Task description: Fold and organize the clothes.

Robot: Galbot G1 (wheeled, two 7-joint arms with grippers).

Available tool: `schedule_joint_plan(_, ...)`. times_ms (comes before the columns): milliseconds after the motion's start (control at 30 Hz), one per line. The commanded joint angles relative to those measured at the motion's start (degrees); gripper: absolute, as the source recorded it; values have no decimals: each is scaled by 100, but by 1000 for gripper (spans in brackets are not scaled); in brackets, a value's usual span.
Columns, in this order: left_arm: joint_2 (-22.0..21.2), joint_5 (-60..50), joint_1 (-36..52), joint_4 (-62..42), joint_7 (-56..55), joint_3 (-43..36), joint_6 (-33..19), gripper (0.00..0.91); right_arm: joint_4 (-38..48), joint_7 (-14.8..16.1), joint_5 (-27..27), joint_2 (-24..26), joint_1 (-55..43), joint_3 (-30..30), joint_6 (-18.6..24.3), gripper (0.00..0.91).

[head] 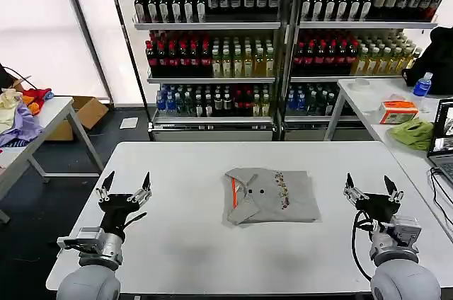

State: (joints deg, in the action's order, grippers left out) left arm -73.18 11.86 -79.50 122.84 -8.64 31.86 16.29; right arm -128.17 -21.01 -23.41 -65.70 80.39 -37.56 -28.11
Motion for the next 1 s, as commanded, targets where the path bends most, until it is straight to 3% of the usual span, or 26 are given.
schedule_joint_plan(33, -11, 110, -6, 29, -4, -1, 66, 907, 13, -1, 19, 3, 4, 5, -1, 907)
schedule_joint_plan(1000, -8, 89, 53, -59, -33, -46, 119, 907, 96, 9, 52, -34, -69, 82, -6, 907)
